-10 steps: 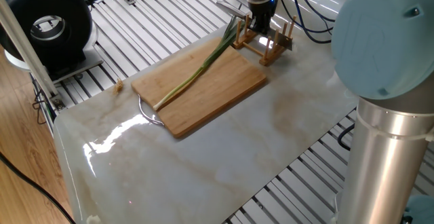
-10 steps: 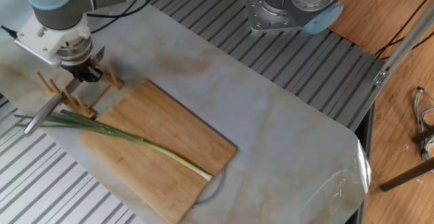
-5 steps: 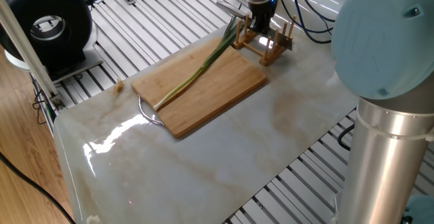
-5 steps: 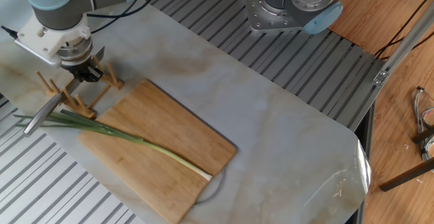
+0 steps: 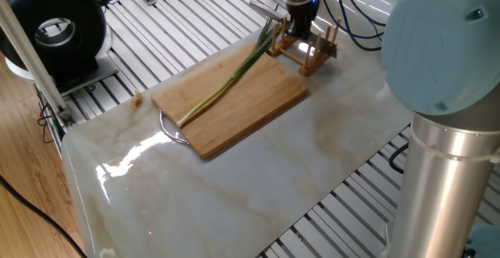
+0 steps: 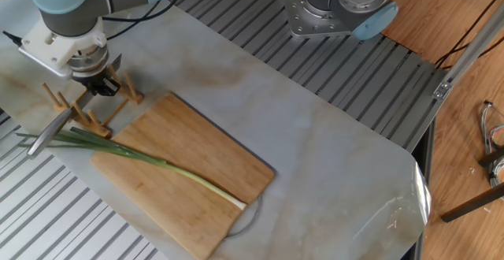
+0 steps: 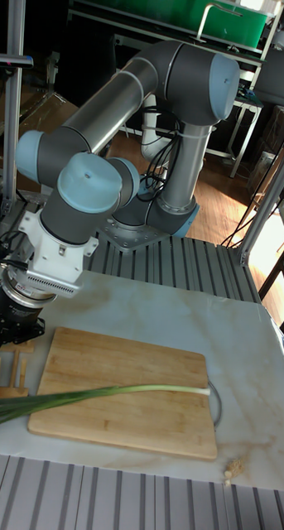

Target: Chop the green garlic

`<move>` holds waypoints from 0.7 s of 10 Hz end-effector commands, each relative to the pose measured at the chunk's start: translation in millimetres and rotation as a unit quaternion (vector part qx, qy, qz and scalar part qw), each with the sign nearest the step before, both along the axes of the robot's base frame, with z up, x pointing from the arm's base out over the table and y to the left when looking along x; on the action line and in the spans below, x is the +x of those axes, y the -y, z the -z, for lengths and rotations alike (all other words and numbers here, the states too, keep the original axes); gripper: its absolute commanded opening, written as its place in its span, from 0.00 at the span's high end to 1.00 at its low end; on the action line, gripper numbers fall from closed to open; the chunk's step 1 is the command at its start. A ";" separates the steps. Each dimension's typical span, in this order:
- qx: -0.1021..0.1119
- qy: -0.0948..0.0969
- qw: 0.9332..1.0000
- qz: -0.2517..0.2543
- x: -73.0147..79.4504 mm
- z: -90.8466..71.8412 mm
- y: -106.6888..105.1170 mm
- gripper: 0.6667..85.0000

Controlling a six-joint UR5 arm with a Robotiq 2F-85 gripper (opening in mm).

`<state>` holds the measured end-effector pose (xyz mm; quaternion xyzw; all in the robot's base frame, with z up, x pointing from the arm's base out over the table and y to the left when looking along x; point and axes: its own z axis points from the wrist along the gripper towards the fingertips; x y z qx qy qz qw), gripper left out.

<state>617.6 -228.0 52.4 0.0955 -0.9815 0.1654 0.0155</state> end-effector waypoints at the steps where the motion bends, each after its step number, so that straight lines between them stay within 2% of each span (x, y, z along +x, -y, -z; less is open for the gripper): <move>1: 0.002 0.002 1.000 0.005 -0.3 -0.3 0.1 0.83; 5: -0.001 0.002 1.000 0.010 -1.6 -3.4 3.9 0.94; 6: -0.004 0.002 1.000 0.012 -2.0 -4.3 5.4 0.99; 7: -0.001 0.002 1.000 0.012 -2.0 -5.3 4.6 0.99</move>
